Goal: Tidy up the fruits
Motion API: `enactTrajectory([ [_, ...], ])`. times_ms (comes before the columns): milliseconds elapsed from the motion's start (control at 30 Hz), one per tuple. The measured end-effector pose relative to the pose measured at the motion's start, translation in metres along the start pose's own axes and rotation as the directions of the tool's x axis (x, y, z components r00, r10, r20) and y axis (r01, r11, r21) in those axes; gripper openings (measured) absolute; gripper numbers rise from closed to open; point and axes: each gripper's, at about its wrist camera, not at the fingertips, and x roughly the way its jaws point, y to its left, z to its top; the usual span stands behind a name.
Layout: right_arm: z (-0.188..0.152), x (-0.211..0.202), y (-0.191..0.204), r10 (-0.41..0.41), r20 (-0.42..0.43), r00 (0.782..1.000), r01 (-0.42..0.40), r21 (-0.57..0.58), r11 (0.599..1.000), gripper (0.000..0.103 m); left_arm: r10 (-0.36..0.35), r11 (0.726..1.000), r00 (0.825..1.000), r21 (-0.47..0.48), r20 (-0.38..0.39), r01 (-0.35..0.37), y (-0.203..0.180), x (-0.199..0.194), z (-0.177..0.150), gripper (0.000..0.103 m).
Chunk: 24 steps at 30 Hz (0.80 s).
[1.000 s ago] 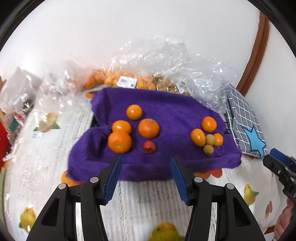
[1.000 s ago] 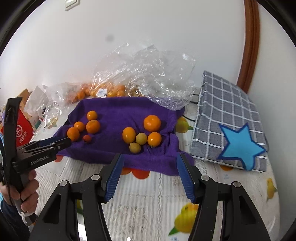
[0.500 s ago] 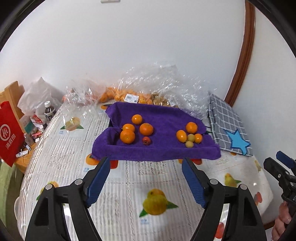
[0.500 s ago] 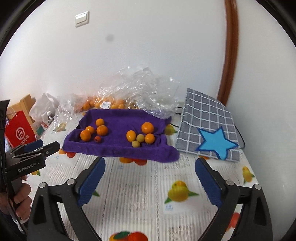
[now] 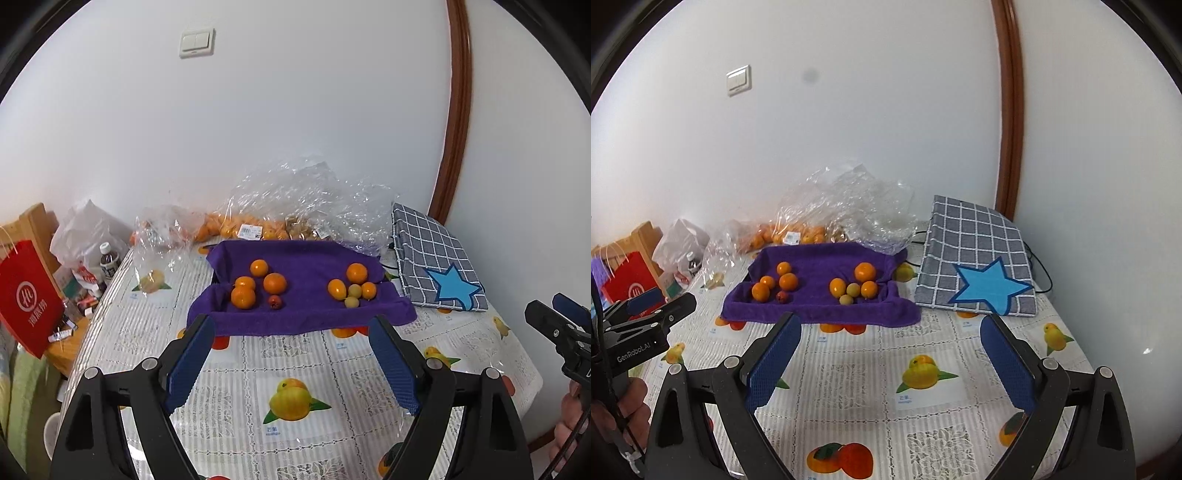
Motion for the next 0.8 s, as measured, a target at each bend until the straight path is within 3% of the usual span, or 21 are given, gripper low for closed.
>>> enactTrajectory([
  [800,-0.0063,0.0043,-0.0017,0.004,-0.011,1.0,-0.004,-0.004,1.0,0.097,0.013,1.0,1.0,0.001,-0.004,-0.013,-0.0033,0.0003,-0.0051,0.085],
])
